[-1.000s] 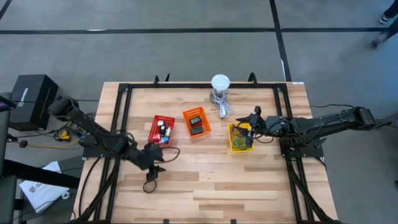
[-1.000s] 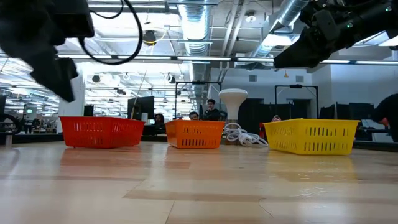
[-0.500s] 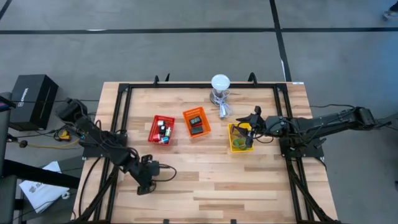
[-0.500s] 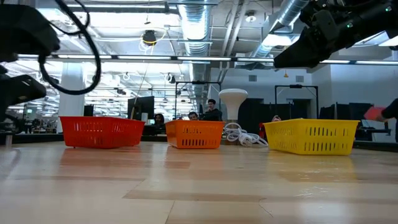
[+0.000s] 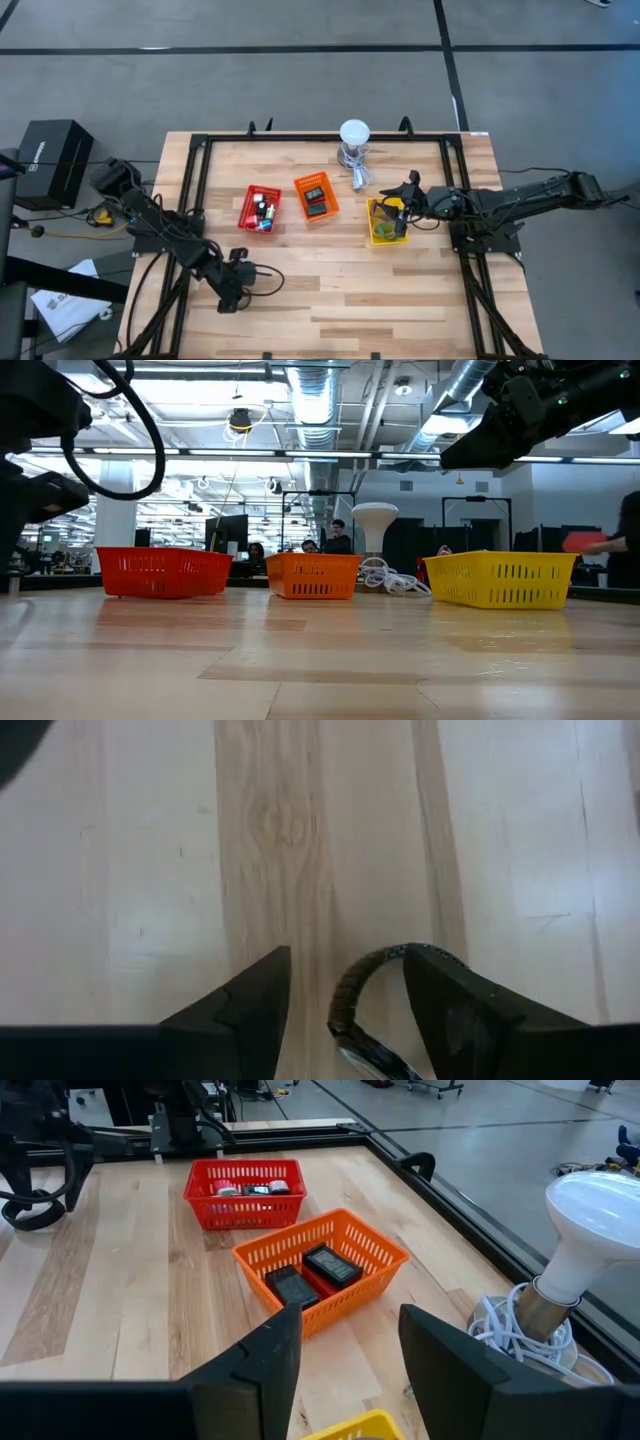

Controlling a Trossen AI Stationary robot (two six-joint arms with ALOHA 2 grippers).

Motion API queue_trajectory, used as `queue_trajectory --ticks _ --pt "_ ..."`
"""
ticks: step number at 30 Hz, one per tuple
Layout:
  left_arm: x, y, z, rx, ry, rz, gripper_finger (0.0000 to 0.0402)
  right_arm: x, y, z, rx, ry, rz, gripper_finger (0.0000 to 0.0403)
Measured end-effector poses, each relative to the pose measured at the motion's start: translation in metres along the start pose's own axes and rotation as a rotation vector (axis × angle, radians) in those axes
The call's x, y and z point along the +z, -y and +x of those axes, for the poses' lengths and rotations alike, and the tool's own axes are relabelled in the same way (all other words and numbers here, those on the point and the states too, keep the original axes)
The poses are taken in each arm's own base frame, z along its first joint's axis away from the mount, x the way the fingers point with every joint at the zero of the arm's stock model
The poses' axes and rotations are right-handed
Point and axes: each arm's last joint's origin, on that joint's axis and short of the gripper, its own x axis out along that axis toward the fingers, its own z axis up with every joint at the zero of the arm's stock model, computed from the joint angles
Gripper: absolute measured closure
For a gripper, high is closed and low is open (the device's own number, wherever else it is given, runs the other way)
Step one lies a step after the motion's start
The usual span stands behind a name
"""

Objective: Pick & Place Office items
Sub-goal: Put the black wrist watch into the yellow bin

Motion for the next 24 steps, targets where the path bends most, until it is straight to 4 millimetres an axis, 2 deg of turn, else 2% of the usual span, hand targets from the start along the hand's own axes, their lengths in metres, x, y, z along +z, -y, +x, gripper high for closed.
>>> queue_trajectory --ticks 14,19,24 --pt "-0.002 0.000 0.004 -0.015 -0.033 0.021 0.0227 0.000 0.000 0.000 0.000 0.000 0.000 0.0242" --pt "-0.010 -0.002 0.017 0.011 -0.098 0.114 0.0229 0.000 0.000 0.000 0.000 0.000 0.000 0.0242" --pt "-0.011 -0.002 0.020 0.020 -0.103 0.179 0.0238 0.000 0.000 0.000 0.000 0.000 0.000 0.0242"
